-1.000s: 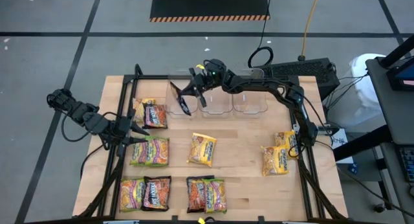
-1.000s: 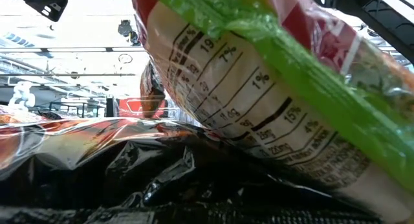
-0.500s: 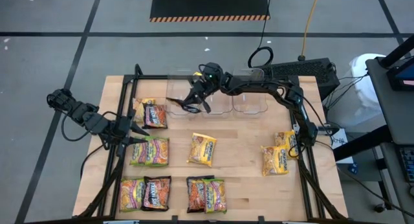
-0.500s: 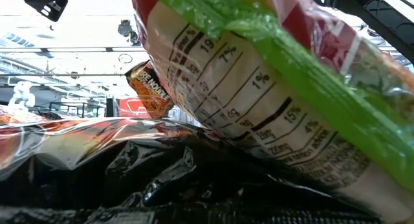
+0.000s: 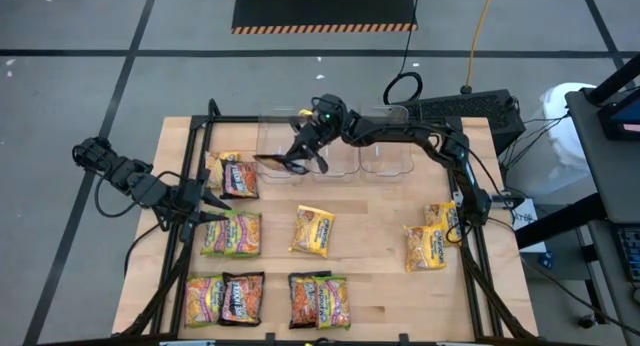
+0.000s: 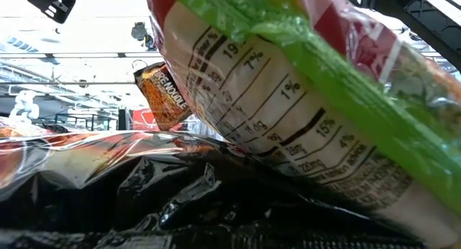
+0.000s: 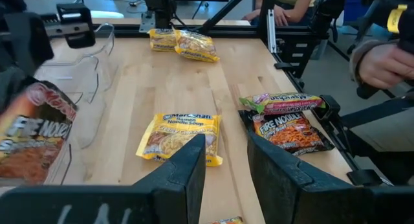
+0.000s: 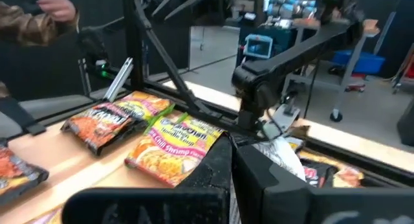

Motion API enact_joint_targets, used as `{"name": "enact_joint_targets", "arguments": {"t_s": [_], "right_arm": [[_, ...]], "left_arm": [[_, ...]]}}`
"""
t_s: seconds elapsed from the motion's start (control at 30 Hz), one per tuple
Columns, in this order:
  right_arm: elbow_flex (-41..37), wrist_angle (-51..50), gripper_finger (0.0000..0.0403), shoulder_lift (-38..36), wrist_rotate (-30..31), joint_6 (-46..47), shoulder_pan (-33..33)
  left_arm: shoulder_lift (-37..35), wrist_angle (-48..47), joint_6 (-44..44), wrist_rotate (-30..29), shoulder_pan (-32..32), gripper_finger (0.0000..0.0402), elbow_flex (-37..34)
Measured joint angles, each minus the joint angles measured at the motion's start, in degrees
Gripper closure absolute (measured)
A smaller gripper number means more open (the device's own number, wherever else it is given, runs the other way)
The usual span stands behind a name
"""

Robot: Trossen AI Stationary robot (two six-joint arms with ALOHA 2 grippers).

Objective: Sort Maruchan noodles
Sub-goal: Put the black noodle pack into the left transparent bin

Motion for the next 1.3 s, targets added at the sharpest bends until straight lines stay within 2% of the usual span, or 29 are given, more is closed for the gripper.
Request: {"name": "enact_joint_targets", "arguments": {"t_s": [0.17,0.43,0.63,0.9,1.17,1.3], "right_arm": [[0.71,5.73,0.0403,-0.62,-0.18,4.47,-0.75],[9.57,-4.07,0.0403,-0.64,-0.12,0.37,-0.74],[11.07,-5.43,0.0403,-0.57,-0.03,-0.63,-0.74],[11.28,-1.53,0.0403,4.05,0.36,1.85,-1.06],[18.16,-0.86,0.0403,10.33,0.26,6.11,-1.27],[18.73,-1.32,0.0403,11.56,0.02,7.94,-1.34]], "left_arm": [[0.00,0.01,0.24,-0.02,0.01,0.0279,0.00],[0.04,0.00,0.60,-0.02,0.01,0.0279,0.00],[0.02,0.00,0.61,0.06,0.01,0.0279,0.00],[0.02,0.08,0.85,0.19,0.01,0.0279,0.00],[0.00,0.59,1.81,0.20,0.01,0.0279,0.00],[0.01,0.97,1.89,0.20,0.02,0.0279,0.00]]}}
